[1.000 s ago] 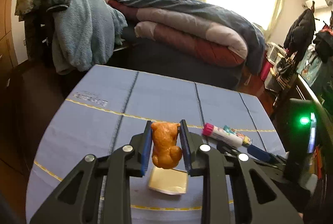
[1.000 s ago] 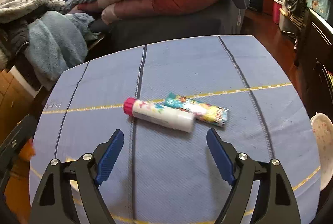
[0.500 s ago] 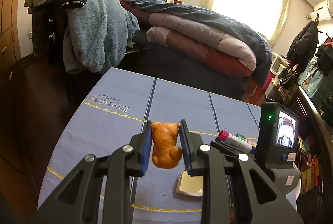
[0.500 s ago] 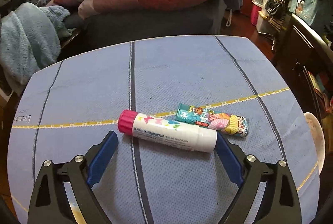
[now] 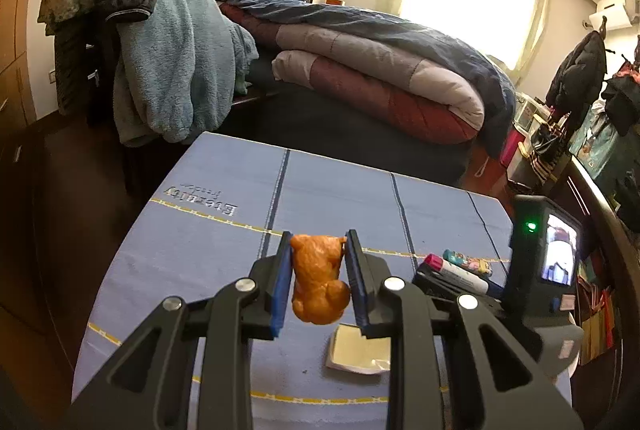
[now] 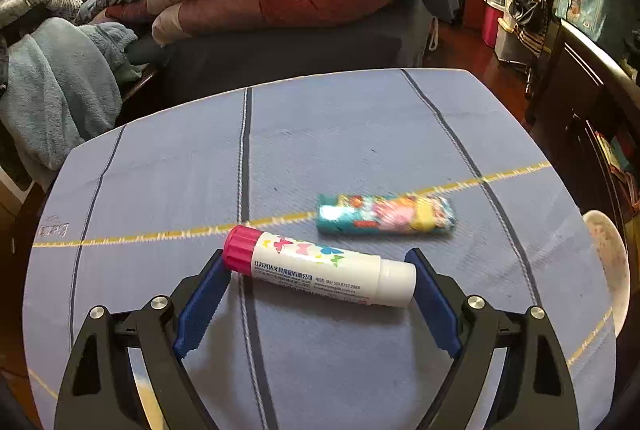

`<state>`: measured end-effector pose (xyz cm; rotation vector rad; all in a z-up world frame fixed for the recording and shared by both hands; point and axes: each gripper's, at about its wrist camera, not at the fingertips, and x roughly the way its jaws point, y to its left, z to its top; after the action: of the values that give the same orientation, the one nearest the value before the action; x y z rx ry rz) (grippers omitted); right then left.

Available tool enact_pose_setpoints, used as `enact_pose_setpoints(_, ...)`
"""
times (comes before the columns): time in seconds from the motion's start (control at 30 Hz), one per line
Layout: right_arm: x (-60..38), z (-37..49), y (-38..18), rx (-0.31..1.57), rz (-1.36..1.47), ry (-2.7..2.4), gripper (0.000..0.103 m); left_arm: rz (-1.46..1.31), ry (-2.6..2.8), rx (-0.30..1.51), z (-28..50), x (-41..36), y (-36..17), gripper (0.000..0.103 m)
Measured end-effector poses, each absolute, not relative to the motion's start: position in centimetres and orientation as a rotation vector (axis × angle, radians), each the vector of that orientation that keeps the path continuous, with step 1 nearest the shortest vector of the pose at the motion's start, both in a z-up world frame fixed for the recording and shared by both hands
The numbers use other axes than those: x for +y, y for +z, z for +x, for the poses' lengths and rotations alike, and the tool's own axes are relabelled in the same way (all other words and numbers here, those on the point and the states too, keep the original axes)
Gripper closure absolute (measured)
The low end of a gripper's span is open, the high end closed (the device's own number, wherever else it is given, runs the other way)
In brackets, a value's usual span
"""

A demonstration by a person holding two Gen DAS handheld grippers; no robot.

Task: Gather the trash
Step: 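Carry both items over the wastebasket and open both tools to drop them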

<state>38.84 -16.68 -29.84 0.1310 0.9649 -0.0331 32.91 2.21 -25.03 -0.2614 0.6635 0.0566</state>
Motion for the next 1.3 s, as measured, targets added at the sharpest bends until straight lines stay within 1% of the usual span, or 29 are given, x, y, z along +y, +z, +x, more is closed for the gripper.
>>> enact_pose_setpoints(0.3, -20.6, 35.2, -28.2, 0.939, 0.186, -0.015, 0.015, -0.204, 0.037, 0.663, 32.4, -0.9, -23.9, 0.076)
enact_pose_setpoints(0.47, -23.9, 31.9, -26.9, 0.897, 0.193, -0.025, 0.015, -0.154, 0.0, 0.656, 31.8, -4.3, -22.8, 0.076)
enact_pose_setpoints(0.83, -33.0, 25.8, -25.6, 0.819, 0.219, -0.128, 0.015, -0.039, -0.177, 0.643, 30.6, -15.9, -21.7, 0.076)
enact_pose_setpoints(1.3, -45.4, 21.7, -27.0, 0.802, 0.317, -0.315, 0.015, 0.052, -0.42, 0.674, 30.1, -29.3, -22.4, 0.076)
